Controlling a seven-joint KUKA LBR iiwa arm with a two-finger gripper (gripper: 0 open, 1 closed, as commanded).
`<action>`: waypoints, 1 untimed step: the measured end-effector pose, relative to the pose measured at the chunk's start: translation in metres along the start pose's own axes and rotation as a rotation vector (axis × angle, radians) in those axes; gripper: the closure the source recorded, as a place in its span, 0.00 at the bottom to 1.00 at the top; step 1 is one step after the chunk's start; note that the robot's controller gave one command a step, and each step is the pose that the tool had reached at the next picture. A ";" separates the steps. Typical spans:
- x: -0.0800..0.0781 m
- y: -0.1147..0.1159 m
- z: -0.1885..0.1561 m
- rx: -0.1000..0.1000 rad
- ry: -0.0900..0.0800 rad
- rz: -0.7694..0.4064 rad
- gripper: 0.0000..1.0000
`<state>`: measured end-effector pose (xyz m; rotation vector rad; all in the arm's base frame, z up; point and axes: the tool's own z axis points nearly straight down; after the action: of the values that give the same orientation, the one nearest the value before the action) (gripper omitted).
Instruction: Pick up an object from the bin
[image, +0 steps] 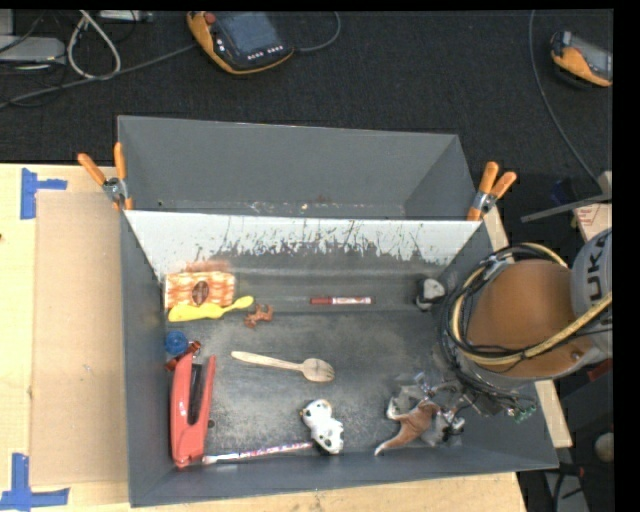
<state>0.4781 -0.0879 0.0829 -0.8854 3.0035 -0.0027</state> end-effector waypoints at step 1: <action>0.000 0.000 0.000 0.000 0.000 -0.001 1.00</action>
Offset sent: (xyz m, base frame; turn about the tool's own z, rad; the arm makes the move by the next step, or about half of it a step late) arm 0.0046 -0.0126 0.1364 0.0104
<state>0.4781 -0.0879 0.0829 -0.8874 3.0028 -0.0030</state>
